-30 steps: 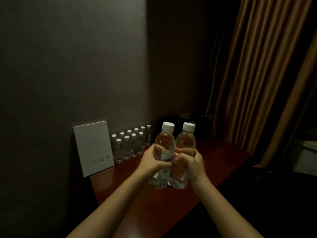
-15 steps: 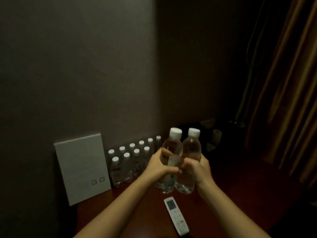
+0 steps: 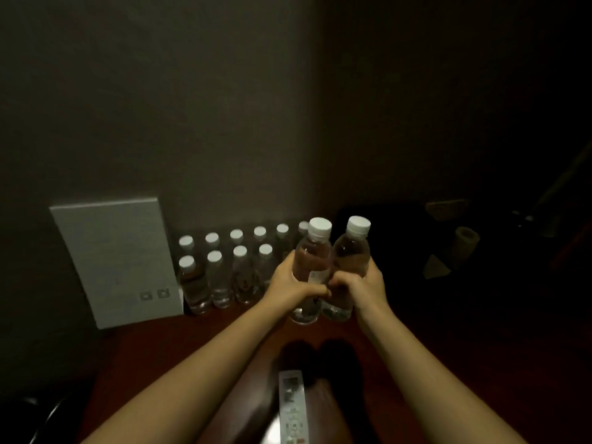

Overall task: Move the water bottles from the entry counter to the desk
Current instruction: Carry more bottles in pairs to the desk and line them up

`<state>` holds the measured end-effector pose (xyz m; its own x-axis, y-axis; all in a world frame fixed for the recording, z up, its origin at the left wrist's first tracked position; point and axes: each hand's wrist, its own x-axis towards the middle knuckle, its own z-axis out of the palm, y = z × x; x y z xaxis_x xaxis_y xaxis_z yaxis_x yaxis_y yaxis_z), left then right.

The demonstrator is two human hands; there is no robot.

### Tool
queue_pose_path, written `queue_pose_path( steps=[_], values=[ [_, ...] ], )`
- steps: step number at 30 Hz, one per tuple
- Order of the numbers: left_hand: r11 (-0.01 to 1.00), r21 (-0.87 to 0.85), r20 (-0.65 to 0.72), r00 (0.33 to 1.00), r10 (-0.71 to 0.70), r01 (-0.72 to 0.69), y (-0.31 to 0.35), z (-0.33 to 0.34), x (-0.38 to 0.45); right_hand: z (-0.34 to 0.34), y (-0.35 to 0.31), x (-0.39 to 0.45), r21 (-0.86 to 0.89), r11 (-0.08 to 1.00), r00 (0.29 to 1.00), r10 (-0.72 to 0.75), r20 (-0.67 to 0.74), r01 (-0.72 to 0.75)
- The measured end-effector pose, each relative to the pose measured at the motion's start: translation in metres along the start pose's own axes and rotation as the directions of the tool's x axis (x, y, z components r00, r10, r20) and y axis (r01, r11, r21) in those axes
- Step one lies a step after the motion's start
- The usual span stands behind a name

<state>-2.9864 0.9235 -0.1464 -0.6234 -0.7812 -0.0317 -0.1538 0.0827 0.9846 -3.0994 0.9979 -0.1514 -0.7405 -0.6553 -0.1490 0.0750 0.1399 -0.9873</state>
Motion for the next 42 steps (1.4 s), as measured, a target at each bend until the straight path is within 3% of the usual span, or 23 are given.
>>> queue_pose_path(
  steps=[10, 17, 26, 37, 42],
  values=[
    [0.971, -0.167, -0.257, 0.943, -0.21, 0.171, -0.074, 0.044, 0.077, 0.009, 0.069, 0.099, -0.029, 0.997, 0.991, 0.072, 0.117, -0.069],
    [0.937, -0.254, -0.3, 0.902, -0.312, 0.24, -0.121, 0.051, 0.117, 0.029, 0.114, 0.149, -0.052, 0.992, 0.981, 0.122, 0.15, -0.115],
    [0.917, -0.23, -0.402, 0.827, -0.394, 0.325, -0.15, 0.043, 0.152, 0.059, 0.134, 0.185, -0.128, 0.98, 0.967, 0.177, 0.184, -0.155],
    [0.881, -0.35, -0.473, 0.751, -0.46, 0.319, -0.161, 0.057, 0.161, 0.066, 0.155, 0.199, -0.174, 0.966, 0.955, 0.222, 0.195, -0.189],
    [0.843, -0.208, -0.492, 0.692, -0.529, 0.497, -0.161, 0.057, 0.166, 0.071, 0.157, 0.201, -0.182, 0.963, 0.955, 0.232, 0.187, -0.199]
  ],
)
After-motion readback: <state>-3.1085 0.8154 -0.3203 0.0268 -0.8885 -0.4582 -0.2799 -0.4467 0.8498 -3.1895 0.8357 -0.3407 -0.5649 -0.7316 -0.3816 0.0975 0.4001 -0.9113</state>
